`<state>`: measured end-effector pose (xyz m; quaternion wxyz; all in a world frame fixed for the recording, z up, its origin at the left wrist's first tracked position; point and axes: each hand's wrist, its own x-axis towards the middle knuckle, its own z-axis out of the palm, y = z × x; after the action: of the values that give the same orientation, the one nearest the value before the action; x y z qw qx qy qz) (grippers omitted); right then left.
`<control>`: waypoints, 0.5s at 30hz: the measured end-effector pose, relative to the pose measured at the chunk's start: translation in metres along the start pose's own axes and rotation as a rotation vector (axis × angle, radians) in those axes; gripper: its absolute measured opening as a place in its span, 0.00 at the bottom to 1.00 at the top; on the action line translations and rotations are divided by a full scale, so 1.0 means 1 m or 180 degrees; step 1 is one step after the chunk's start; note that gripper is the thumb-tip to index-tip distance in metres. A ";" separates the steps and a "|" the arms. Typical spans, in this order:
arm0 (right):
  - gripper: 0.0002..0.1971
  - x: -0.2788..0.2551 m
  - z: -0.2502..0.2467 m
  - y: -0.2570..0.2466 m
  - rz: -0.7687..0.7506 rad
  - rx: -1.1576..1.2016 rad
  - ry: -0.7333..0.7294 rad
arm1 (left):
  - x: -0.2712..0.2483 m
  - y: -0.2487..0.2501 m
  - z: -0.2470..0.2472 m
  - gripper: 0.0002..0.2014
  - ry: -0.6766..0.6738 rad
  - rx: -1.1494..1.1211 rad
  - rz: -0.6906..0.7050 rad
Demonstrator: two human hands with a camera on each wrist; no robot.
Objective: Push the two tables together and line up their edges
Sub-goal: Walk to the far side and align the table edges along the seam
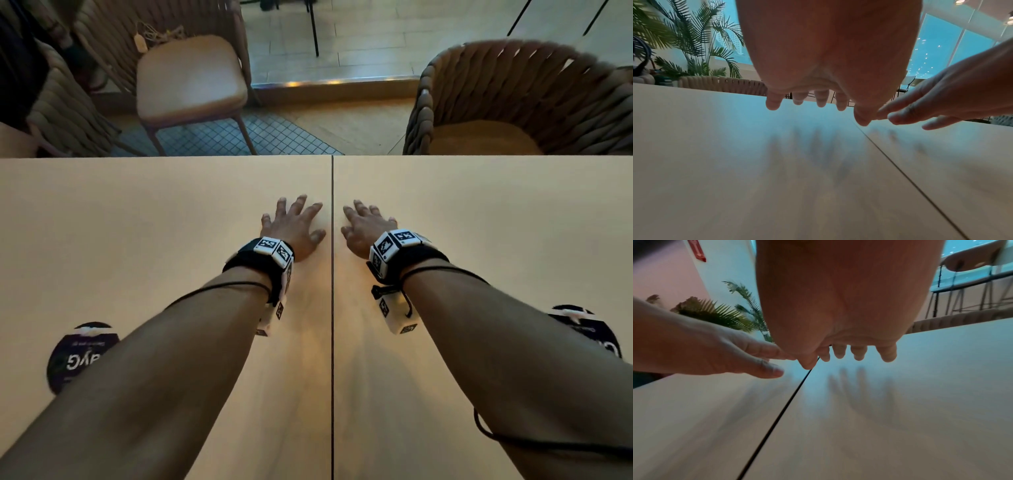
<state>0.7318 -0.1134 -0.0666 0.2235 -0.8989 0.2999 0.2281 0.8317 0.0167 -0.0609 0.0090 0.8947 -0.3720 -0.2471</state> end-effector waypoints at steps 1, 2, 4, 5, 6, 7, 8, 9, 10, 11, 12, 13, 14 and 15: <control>0.30 -0.009 0.002 0.003 0.0084 0.0058 0.0008 | -0.008 0.000 -0.001 0.32 0.0004 -0.0021 -0.0042; 0.30 -0.019 0.004 0.006 0.0159 0.0117 0.0015 | -0.018 -0.001 -0.001 0.32 0.0009 -0.0074 -0.0109; 0.30 -0.037 0.008 0.017 0.0252 0.0251 0.0017 | -0.036 -0.004 0.002 0.31 -0.0019 -0.0208 -0.0281; 0.30 -0.044 0.012 0.023 0.0281 0.0294 0.0021 | -0.044 -0.006 0.007 0.30 -0.0040 -0.0240 -0.0351; 0.30 -0.052 0.016 0.030 0.0311 0.0307 0.0020 | -0.053 -0.009 0.011 0.30 -0.0072 -0.0245 -0.0398; 0.31 -0.061 0.020 0.037 0.0336 0.0281 0.0021 | -0.062 -0.012 0.016 0.30 -0.0109 -0.0226 -0.0431; 0.31 -0.068 0.023 0.044 0.0352 0.0235 0.0018 | -0.069 -0.014 0.022 0.30 -0.0156 -0.0204 -0.0454; 0.31 -0.075 0.026 0.049 0.0354 0.0176 0.0013 | -0.077 -0.016 0.026 0.30 -0.0192 -0.0185 -0.0481; 0.31 -0.080 0.027 0.053 0.0353 0.0128 0.0010 | -0.083 -0.017 0.029 0.31 -0.0217 -0.0179 -0.0506; 0.31 -0.083 0.027 0.056 0.0343 0.0088 0.0019 | -0.087 -0.018 0.029 0.31 -0.0223 -0.0189 -0.0532; 0.31 -0.086 0.024 0.058 0.0320 0.0043 0.0051 | -0.091 -0.018 0.027 0.31 -0.0204 -0.0198 -0.0552; 0.31 -0.086 0.021 0.059 0.0306 0.0008 0.0090 | -0.091 -0.018 0.025 0.31 -0.0178 -0.0206 -0.0555; 0.31 -0.086 0.017 0.058 0.0293 -0.0018 0.0139 | -0.091 -0.018 0.020 0.31 -0.0145 -0.0216 -0.0545; 0.31 -0.084 0.012 0.057 0.0287 -0.0016 0.0192 | -0.088 -0.017 0.015 0.31 -0.0110 -0.0226 -0.0527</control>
<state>0.6318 -0.1116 -0.0462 0.2015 -0.8915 0.3461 0.2115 0.7834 0.0902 -0.0395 0.0138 0.9171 -0.2878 -0.2754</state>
